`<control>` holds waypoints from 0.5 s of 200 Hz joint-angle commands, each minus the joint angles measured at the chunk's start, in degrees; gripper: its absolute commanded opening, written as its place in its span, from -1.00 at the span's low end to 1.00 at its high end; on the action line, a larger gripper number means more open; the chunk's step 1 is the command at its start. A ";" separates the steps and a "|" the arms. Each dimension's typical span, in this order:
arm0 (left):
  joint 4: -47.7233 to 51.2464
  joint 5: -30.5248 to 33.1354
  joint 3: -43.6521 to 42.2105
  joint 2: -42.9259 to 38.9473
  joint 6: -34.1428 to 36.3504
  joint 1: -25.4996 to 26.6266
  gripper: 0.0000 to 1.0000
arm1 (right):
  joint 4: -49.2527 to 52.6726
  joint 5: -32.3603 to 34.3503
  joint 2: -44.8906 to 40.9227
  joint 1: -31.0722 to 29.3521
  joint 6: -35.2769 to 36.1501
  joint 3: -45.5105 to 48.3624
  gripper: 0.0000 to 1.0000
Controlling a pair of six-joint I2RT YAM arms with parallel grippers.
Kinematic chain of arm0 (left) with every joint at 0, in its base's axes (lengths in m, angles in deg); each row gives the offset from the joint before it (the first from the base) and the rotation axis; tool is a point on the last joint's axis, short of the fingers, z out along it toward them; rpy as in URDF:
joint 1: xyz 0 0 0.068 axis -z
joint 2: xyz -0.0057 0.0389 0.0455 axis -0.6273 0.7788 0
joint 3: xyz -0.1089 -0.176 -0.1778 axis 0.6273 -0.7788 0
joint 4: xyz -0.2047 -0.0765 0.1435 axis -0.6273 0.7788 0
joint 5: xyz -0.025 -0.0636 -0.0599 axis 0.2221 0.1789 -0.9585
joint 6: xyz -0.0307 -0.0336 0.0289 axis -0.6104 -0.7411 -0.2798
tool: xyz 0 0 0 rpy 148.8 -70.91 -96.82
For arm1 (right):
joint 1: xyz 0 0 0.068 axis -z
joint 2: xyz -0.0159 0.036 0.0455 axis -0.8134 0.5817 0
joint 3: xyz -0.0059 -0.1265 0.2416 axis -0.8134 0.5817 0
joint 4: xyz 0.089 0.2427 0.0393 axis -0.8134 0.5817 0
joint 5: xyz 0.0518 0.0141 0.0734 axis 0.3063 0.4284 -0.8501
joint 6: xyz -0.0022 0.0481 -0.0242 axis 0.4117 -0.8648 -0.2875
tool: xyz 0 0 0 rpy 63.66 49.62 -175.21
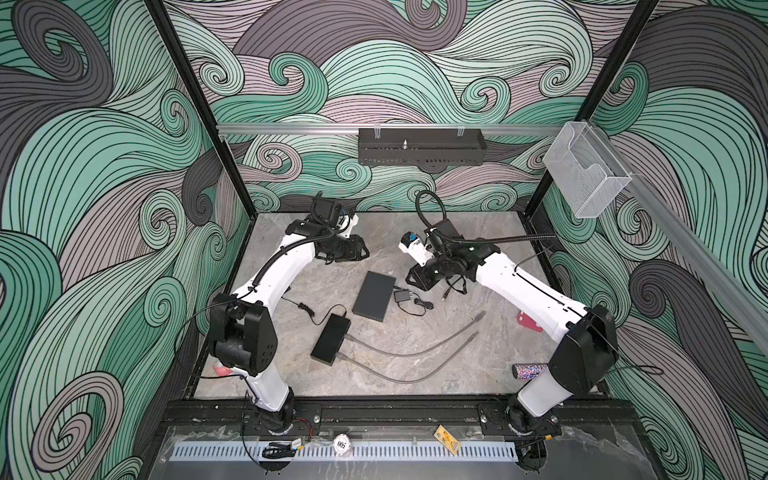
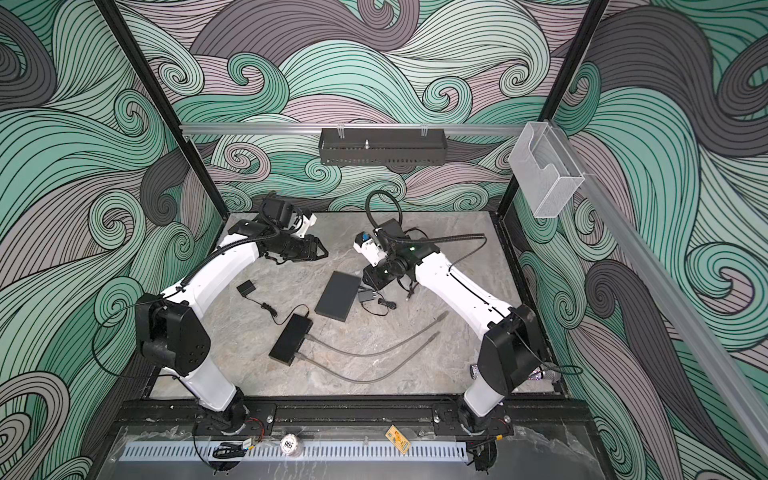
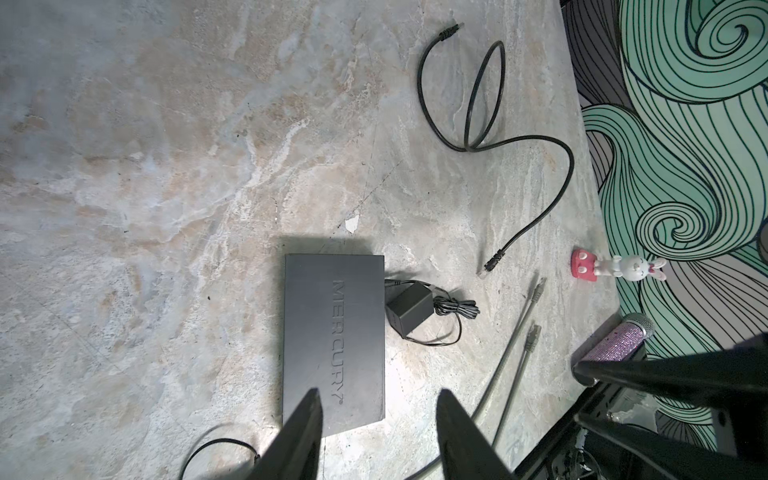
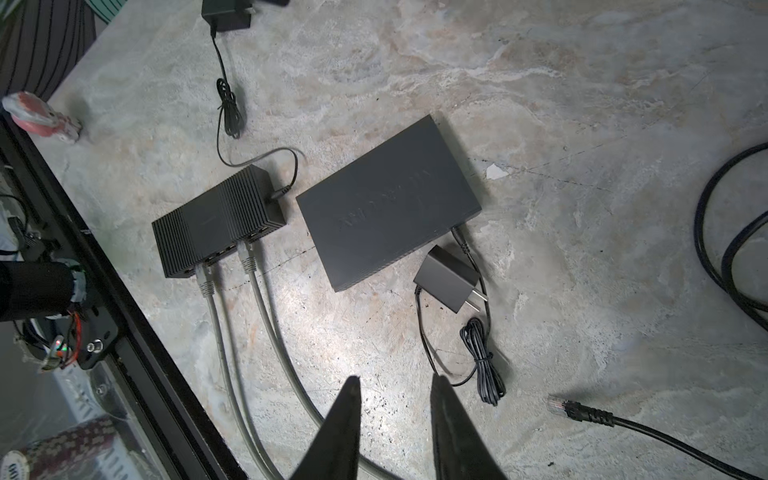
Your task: Insert the plug into the switch port
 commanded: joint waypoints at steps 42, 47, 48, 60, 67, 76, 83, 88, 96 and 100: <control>0.30 -0.63 0.48 1.39 0.24 -0.49 -0.04 | 5.51 5.74 7.03 -0.49 -3.65 1.37 -0.05; 0.25 -0.60 0.48 1.41 0.16 -0.45 -0.04 | 5.40 6.02 7.45 -0.56 -4.06 1.97 -0.05; 0.22 -0.62 0.43 1.38 0.14 -0.47 -0.04 | 5.36 6.10 7.52 -0.56 -4.20 2.03 -0.05; 0.20 -0.64 0.39 1.51 0.18 -0.45 -0.04 | 4.40 6.18 8.37 -0.90 -6.18 3.12 -0.03; 0.23 -0.64 0.49 1.60 0.16 -0.49 -0.04 | 3.81 5.83 9.14 -1.31 -7.31 3.44 0.00; 0.25 -0.69 0.48 1.68 0.14 -0.49 -0.04 | 2.76 7.04 10.11 -2.08 -9.67 3.49 0.06; 0.28 -0.66 0.48 1.68 0.13 -0.50 -0.04 | 1.81 7.80 10.67 -2.68 -11.63 3.47 0.09; 0.33 -0.69 0.48 1.62 0.13 -0.49 -0.04 | 0.93 7.41 10.98 -3.05 -12.74 3.44 0.10; 0.31 -0.56 0.48 1.55 0.27 -0.44 -0.04 | -0.72 7.64 11.16 -3.76 -14.70 3.55 0.14; 0.41 -0.43 0.48 1.49 0.35 -0.44 -0.04 | -1.53 8.35 11.20 -4.22 -15.76 3.50 0.16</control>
